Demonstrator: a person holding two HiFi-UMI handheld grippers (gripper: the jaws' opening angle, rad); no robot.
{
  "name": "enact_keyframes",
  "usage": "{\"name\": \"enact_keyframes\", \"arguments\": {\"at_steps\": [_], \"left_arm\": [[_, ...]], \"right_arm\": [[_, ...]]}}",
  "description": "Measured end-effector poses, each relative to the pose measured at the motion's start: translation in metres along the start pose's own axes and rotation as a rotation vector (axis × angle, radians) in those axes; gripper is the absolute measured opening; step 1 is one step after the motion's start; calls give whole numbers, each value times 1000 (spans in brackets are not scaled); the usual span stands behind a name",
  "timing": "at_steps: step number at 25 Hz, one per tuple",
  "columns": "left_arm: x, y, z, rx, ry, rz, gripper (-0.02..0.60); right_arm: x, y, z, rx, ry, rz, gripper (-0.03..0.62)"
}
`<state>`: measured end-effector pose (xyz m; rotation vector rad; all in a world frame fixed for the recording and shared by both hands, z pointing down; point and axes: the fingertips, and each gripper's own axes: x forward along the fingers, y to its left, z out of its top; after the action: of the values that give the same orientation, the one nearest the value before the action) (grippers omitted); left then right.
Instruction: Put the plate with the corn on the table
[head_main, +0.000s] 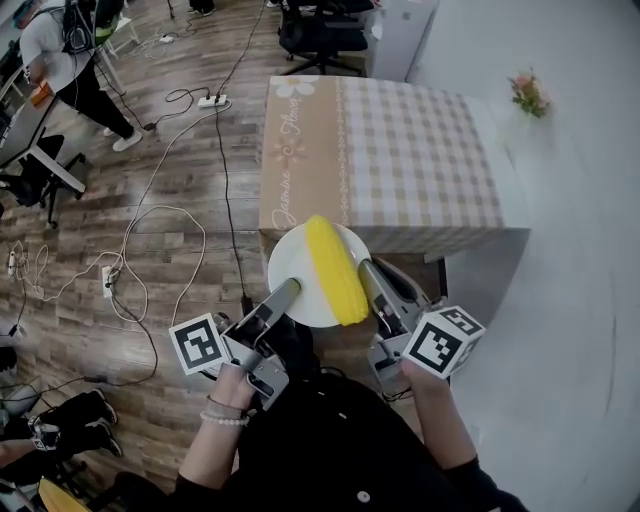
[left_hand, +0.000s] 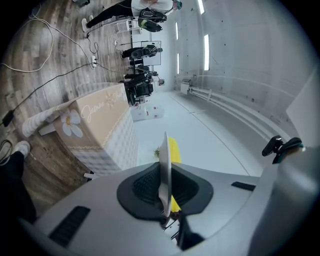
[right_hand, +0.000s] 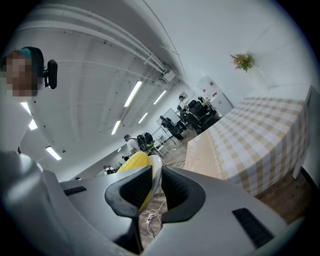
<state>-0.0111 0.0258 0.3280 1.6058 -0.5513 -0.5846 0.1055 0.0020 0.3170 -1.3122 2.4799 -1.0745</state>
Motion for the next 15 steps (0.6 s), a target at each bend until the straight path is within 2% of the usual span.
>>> {"name": "enact_keyframes", "arguments": {"at_steps": [4,11,15], "left_arm": [[25,-13,4,2,11,11,34],[45,22,58,-3,31,15,34],[61,13,75,-5,43,16,34]], "right_arm": [[-1,-8,27,3,-1,-6,87],[59,-33,26,16,-2,-33,87],[72,-35,46,19,3,-50,87]]}}
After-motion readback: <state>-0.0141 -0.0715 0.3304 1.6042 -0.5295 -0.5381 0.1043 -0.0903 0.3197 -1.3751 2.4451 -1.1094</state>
